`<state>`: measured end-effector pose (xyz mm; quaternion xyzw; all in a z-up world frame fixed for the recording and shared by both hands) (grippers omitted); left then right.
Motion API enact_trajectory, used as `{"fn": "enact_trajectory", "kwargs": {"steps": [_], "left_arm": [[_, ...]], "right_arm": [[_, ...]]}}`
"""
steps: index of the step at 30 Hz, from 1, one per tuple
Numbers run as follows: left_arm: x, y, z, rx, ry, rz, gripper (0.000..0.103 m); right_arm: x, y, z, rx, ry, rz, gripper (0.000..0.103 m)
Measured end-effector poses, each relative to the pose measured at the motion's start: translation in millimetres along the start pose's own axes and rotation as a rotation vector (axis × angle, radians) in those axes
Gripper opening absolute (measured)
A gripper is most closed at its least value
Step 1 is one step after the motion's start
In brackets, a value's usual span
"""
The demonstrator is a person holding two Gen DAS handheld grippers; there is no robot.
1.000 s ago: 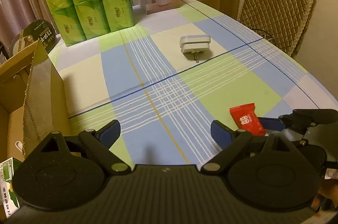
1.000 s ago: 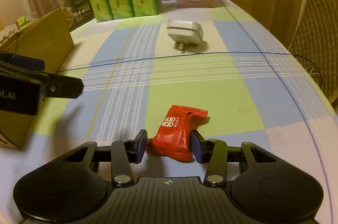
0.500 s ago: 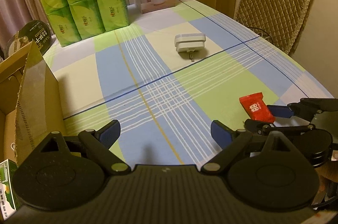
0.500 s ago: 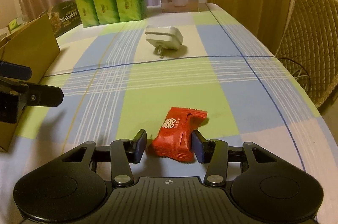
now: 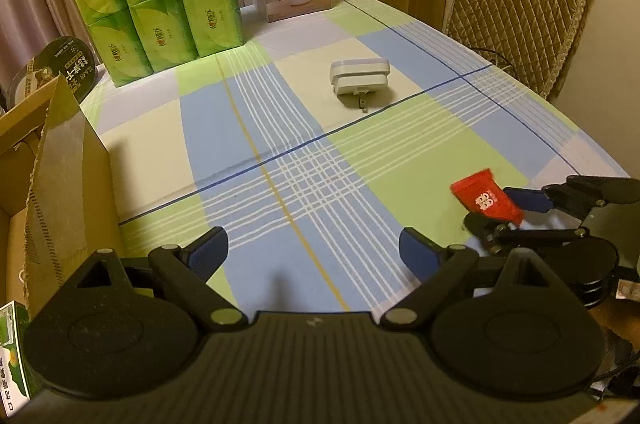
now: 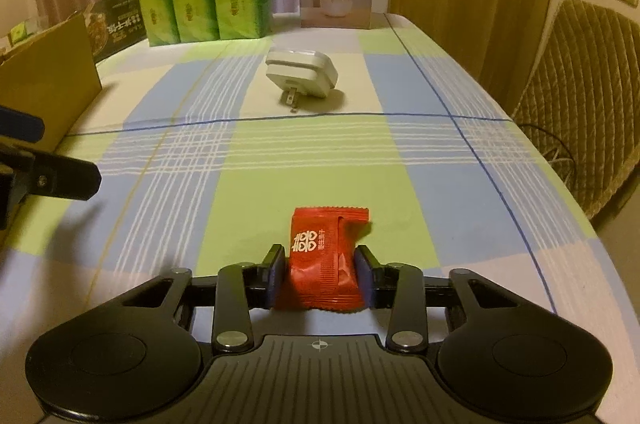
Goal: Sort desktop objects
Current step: 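Grasp the red candy packet with the right gripper while the left gripper grasps the white plug adapter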
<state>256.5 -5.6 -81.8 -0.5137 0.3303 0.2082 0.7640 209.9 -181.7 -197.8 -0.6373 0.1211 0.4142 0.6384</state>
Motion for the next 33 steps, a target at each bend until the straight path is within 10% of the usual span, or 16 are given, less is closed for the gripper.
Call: {"fn": "enact_trajectory", "kwargs": {"steps": [33], "left_arm": [[48.8, -73.0, -27.1, -0.040, 0.061, -0.112, 0.090]], "right_arm": [[5.8, -104.2, -63.4, -0.008, -0.067, -0.070, 0.030]]}}
Point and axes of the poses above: each gripper's, at about its wrist camera, not at the fingertips, and x roughly the way its jaws point, z to its left, y to its underside, the point moved 10 cm from there along x, roughly the way its jaws point, and after that the axes turned 13 degrees about -y, right-handed, at the moved point
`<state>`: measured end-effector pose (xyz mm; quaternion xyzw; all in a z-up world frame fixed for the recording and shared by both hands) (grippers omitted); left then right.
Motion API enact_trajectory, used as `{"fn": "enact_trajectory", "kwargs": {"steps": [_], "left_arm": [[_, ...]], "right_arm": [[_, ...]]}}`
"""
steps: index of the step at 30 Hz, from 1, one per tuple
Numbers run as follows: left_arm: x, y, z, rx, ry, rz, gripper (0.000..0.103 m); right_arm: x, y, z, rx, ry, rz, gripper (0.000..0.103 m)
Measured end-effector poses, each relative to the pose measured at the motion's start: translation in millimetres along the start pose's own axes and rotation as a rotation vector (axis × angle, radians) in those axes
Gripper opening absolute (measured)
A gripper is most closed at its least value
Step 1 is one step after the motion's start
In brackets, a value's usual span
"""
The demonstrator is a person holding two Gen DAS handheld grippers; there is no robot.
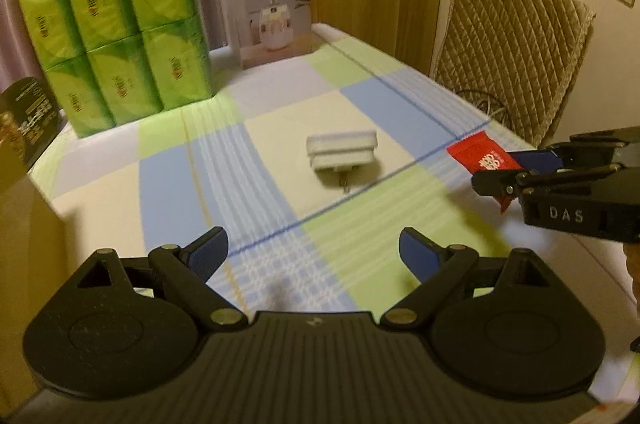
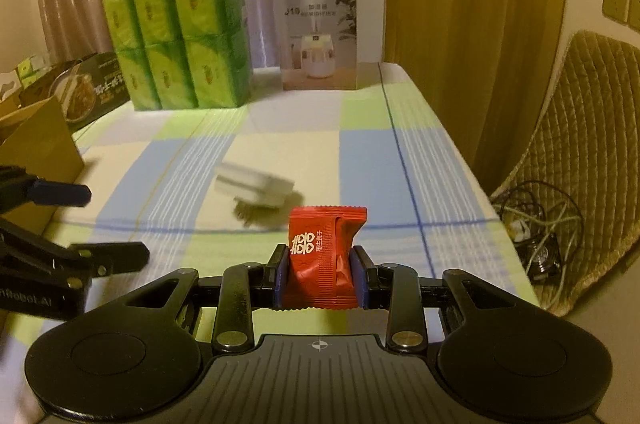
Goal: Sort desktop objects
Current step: 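Grasp the red candy packet with the right gripper while the left gripper grasps the white plug adapter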
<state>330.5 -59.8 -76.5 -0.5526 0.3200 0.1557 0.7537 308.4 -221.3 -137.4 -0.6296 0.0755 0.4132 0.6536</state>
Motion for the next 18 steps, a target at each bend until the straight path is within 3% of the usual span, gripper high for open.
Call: {"fn": "enact_trajectory", "kwargs": {"steps": [18], "left_arm": [[64.3, -31.8, -19.5, 0.007, -0.003, -0.043, 0.091]], "right_arm": [[52.0, -24.0, -45.9, 0.026, -0.003, 0.023, 0.030]]}}
Point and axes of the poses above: each gripper's, at about its wrist camera, not at the fingertips, and x roughly the way its jaws point, z to its left, y to its underside, the point moved 10 cm from there along x, roughly the way its jaws point, and after that the axes turned 13 degrees about -y, right-handed, at the moved point
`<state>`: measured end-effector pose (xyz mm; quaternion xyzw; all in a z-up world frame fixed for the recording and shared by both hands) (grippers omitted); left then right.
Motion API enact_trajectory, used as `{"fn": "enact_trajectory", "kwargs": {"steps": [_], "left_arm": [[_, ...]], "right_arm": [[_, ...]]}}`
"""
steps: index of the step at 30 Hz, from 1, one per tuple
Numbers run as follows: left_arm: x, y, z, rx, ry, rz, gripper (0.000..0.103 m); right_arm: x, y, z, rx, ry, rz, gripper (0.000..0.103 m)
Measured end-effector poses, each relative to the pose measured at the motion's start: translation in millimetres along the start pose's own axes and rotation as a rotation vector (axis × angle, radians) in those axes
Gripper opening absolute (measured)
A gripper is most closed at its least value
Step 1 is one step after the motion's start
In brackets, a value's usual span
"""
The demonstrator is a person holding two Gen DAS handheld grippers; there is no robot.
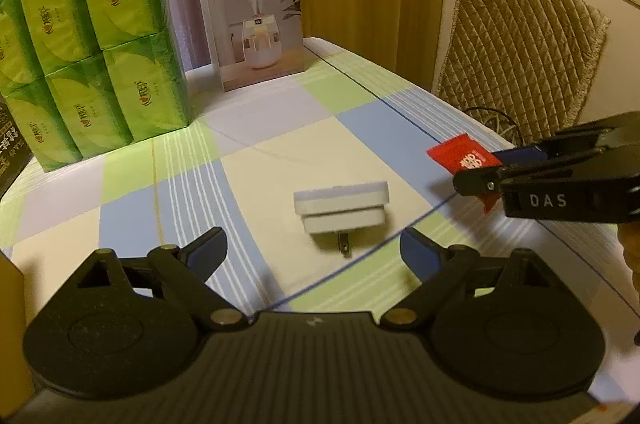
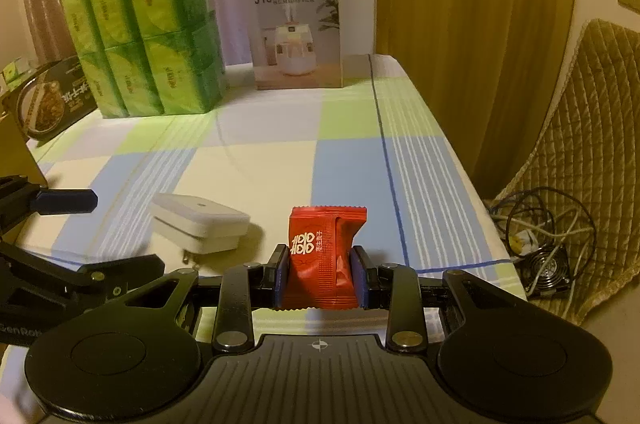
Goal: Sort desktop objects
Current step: 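Grasp the red candy packet with the right gripper while the left gripper grasps the white plug adapter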
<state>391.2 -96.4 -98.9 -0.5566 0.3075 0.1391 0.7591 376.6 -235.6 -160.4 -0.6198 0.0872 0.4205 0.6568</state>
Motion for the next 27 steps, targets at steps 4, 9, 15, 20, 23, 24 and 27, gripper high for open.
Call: {"fn": "enact_trajectory", "kwargs": {"steps": [4, 9, 15, 20, 23, 24, 27], "left_arm": [[10.8, -7.5, -3.3, -0.018, 0.013, -0.007, 0.091], [25.5, -15.5, -14.9, -0.015, 0.023, -0.005, 0.091], [48.4, -16.3, -25.8, 0.027, 0.008, 0.027, 0.088], [63.4, -14.8, -24.8, 0.022, -0.005, 0.071, 0.073], [66.8, -13.4, -25.1, 0.028, -0.013, 0.091, 0.062], [66.2, -12.9, -24.8, 0.027, -0.015, 0.093, 0.061], [60.1, -9.2, -22.6, 0.015, -0.006, 0.105, 0.061]], "right_arm": [[0.4, -2.4, -10.4, 0.031, 0.008, -0.008, 0.030], [2.5, -3.0, -14.7, 0.042, 0.007, -0.005, 0.030], [5.4, -3.0, -15.5, 0.055, 0.006, 0.000, 0.030], [8.8, 0.7, -16.1, 0.055, 0.004, 0.015, 0.030], [8.3, 1.7, -18.5, 0.060, 0.006, 0.015, 0.030], [8.1, 1.7, -19.2, 0.062, 0.008, 0.014, 0.030], [7.5, 2.1, -20.5, 0.067, 0.008, 0.014, 0.030]]}}
Point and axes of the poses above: each gripper's, at about its wrist camera, not at the fingertips, and x roughly the way its jaws point, z to its left, y to its underside, the point moved 10 cm from there along x, roughly the way its jaws point, and after that the axes turned 13 degrees about -y, right-handed, at the moved point
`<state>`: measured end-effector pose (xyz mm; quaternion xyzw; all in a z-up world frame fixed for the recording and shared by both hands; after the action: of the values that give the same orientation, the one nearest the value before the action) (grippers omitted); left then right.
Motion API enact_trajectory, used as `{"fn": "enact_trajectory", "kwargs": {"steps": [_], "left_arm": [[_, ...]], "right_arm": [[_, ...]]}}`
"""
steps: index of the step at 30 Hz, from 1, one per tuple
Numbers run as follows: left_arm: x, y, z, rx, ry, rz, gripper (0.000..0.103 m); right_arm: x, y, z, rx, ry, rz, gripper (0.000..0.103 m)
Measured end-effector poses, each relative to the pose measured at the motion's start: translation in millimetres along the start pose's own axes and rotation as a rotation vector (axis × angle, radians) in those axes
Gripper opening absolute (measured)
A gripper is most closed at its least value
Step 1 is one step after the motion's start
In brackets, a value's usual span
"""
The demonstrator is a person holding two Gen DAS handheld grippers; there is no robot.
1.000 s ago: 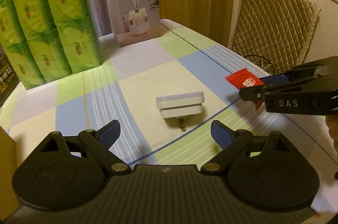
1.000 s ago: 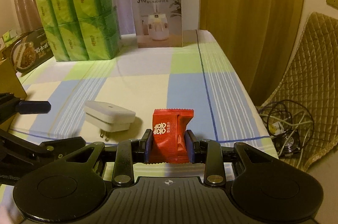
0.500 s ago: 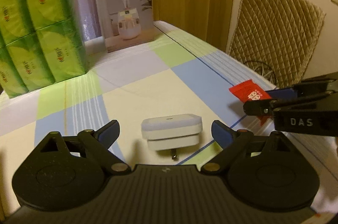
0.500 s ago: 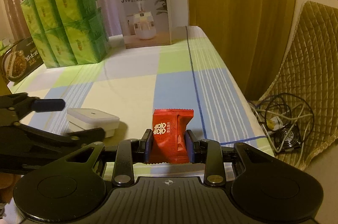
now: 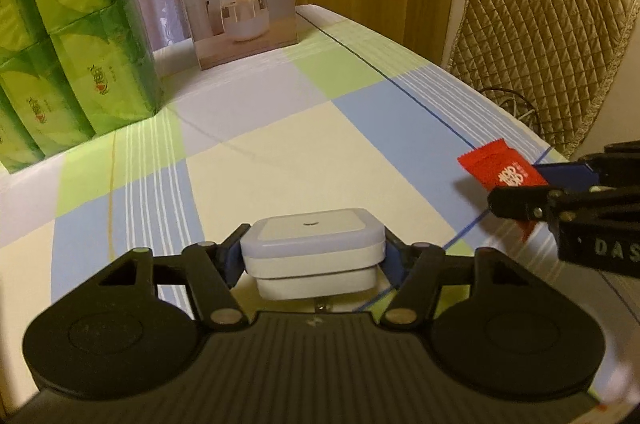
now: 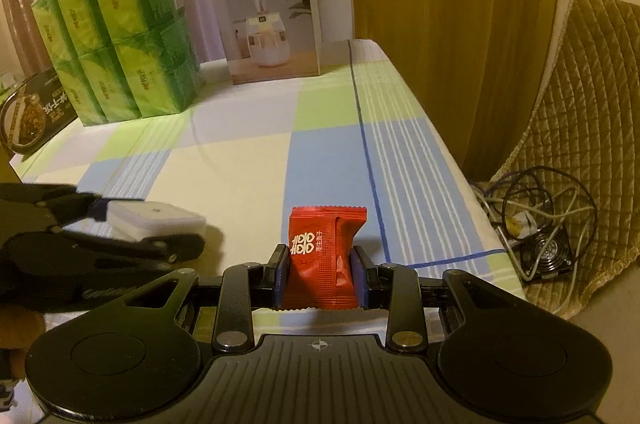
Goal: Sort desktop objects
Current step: 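Grasp the red candy packet with the right gripper while the left gripper grasps the white plug adapter, then carry the plug adapter with the left gripper while the right gripper carries the candy packet to the cardboard box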
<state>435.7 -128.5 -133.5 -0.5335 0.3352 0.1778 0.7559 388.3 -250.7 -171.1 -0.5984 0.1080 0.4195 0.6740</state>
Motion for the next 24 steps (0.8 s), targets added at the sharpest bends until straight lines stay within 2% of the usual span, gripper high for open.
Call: {"fn": "enact_trajectory", "kwargs": {"steps": [11, 17, 24], "left_arm": [[-70.6, 26.1, 33.6, -0.090, -0.025, -0.024, 0.061], [-112.9, 36.4, 51.5, -0.103, -0.074, -0.040, 0.061], [-161.4, 47.7, 63.3, -0.130, -0.090, -0.041, 0.061]], "right_arm": [[-8.4, 3.5, 31.7, -0.044, -0.065, -0.004, 0.030], [-38.4, 4.0, 69.0, -0.114, -0.110, -0.055, 0.030], [-77.0, 17.8, 100.6, -0.138, -0.124, -0.092, 0.030]]}}
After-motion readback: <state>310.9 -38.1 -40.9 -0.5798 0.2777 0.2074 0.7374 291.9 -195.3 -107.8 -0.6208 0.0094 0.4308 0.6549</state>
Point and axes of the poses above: each gripper's, at about its wrist camera, not at the fingertips, and x roughly the way its jaws point, z to its left, y to its underside, the point moved 10 cm from there along x, roughly the way its jaws point, and after that the axes turned 13 degrees about -y, right-handed, at the moved point
